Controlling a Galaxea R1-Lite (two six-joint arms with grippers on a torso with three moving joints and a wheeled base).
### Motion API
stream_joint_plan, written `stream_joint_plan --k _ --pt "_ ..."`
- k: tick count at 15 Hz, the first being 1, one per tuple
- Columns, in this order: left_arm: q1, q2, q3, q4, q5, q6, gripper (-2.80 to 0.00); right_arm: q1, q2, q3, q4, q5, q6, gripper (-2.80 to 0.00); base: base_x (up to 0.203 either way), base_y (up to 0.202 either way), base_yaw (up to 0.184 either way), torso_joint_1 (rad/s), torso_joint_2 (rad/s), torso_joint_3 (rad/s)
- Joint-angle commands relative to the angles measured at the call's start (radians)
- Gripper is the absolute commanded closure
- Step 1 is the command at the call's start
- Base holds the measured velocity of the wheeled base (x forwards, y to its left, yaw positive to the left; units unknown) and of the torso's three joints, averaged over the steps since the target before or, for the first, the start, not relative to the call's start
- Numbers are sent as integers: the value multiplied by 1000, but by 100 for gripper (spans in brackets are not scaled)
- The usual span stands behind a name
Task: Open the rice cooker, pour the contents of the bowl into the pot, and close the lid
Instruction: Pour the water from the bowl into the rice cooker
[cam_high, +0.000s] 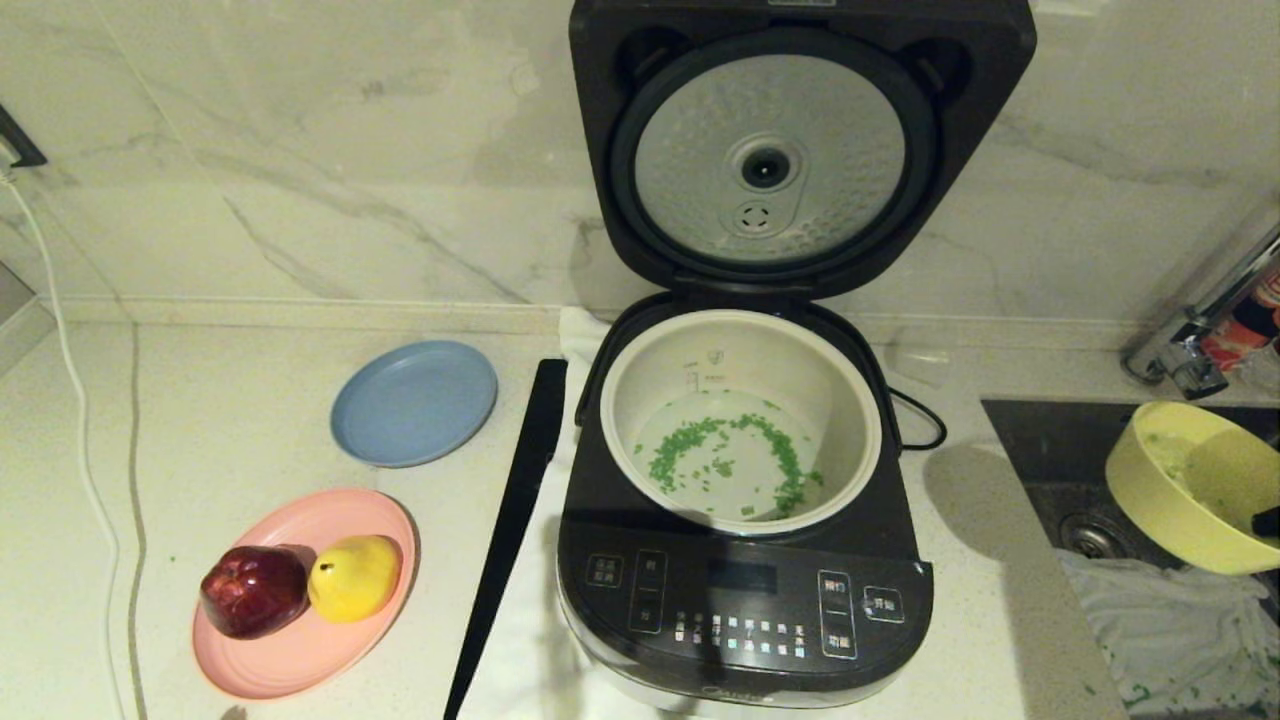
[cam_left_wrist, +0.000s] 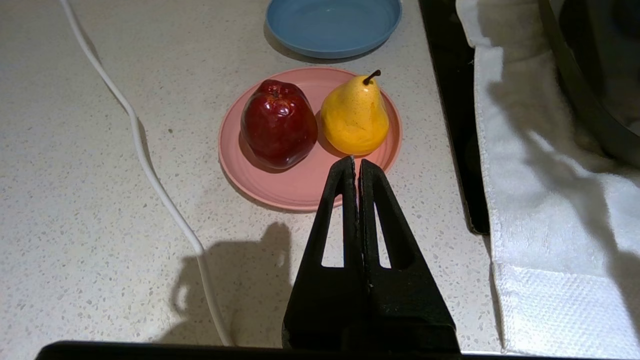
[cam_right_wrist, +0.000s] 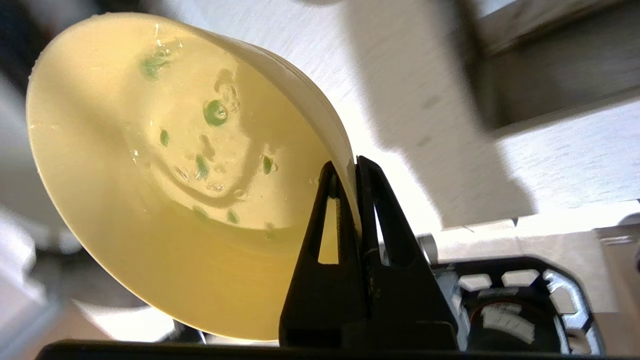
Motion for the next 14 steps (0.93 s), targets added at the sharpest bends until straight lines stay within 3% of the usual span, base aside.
stream_joint_plan --k 1,8,14 --pt "0 -1 8 0 0 1 0 125 -49 -7 15 -8 23 0 0 0 0 0 0 0" --pt "0 -1 9 0 0 1 0 487 -32 -109 13 -159 105 0 0 0 0 0 0 0" --pt "0 -1 9 0 0 1 0 790 103 -291 -31 -343 258 0 0 0 0 0 0 0"
